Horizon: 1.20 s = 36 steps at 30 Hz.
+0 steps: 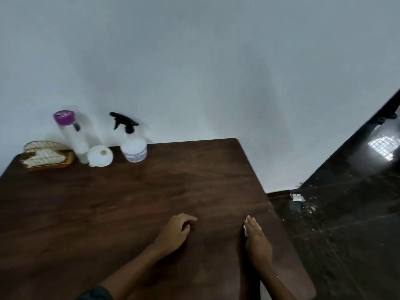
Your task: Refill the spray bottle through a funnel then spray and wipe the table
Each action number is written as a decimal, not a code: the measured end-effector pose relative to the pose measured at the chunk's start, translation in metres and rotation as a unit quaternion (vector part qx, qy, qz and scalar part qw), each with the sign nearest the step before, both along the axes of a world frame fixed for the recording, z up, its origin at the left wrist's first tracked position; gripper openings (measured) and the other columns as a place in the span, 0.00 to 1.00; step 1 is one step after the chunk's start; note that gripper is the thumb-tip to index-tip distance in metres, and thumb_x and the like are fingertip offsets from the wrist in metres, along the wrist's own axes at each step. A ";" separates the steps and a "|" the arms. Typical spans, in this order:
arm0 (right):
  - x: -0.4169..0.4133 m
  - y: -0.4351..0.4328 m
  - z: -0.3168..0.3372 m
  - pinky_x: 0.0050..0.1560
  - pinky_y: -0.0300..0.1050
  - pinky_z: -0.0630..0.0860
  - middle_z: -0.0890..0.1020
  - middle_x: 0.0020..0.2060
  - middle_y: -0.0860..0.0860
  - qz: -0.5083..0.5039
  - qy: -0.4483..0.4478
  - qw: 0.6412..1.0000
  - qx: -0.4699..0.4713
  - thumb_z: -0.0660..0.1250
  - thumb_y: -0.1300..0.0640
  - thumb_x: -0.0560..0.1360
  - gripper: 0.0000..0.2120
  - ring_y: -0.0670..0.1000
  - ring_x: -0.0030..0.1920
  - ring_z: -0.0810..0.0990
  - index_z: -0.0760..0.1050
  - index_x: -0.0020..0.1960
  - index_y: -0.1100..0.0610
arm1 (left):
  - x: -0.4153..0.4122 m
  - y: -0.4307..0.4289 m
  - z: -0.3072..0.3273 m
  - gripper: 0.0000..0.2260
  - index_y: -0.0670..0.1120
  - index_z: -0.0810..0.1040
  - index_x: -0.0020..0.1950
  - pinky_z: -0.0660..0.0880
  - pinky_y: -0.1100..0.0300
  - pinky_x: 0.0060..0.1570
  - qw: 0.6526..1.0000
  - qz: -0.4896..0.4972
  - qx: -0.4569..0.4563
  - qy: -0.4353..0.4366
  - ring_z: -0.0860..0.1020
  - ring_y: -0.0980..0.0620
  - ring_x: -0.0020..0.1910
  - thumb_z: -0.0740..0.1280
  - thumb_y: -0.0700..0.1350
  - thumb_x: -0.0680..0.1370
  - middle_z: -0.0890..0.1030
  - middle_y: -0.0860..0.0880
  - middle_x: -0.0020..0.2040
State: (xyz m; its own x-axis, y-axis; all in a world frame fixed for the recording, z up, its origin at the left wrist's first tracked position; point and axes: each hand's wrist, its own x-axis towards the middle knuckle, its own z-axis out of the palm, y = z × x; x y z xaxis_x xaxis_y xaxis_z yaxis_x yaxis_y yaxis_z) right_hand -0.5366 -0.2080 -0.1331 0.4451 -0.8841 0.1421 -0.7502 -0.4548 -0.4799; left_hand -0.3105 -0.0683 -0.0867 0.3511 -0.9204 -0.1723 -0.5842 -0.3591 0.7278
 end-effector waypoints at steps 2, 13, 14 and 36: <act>-0.001 -0.016 0.023 0.59 0.39 0.70 0.80 0.58 0.55 -0.057 -0.065 0.990 0.112 0.62 0.67 0.74 0.15 0.54 0.61 0.78 0.79 0.58 0.62 | -0.026 -0.034 0.010 0.15 0.47 0.77 0.62 0.71 0.74 0.52 0.997 0.004 0.005 0.071 0.76 0.69 0.47 0.62 0.35 0.78 0.80 0.51 0.58; -0.012 -0.089 0.094 0.29 0.41 0.79 0.83 0.31 0.59 -0.172 -0.526 0.617 0.560 0.61 0.72 0.74 0.07 0.52 0.29 0.82 0.76 0.43 0.65 | -0.126 -0.169 0.052 0.14 0.51 0.81 0.51 0.77 0.64 0.47 0.978 0.043 -0.117 0.166 0.81 0.56 0.47 0.73 0.35 0.69 0.83 0.52 0.50; -0.017 -0.097 0.095 0.29 0.41 0.78 0.83 0.31 0.58 -0.156 -0.514 0.631 0.560 0.61 0.72 0.74 0.07 0.52 0.30 0.82 0.76 0.44 0.65 | -0.128 -0.177 0.052 0.11 0.50 0.81 0.46 0.76 0.65 0.42 0.982 0.048 -0.113 0.145 0.80 0.58 0.42 0.74 0.37 0.69 0.84 0.51 0.45; -0.061 -0.290 -0.006 0.53 0.47 0.72 0.81 0.53 0.63 -0.241 -0.117 0.917 0.295 0.61 0.69 0.73 0.13 0.61 0.54 0.79 0.79 0.55 0.67 | -0.121 -0.286 0.022 0.08 0.42 0.81 0.53 0.72 0.72 0.42 0.997 -0.015 0.025 0.074 0.77 0.63 0.38 0.64 0.36 0.77 0.84 0.46 0.48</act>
State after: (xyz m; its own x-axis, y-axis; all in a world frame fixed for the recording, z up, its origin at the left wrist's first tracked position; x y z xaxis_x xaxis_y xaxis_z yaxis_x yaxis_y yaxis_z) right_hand -0.5978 -0.4984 -0.1395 0.0016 -0.9239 -0.3827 -0.6415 0.2927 -0.7091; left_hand -0.4310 -0.3541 -0.0646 0.2912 -0.9189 -0.2662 -0.4821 -0.3813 0.7888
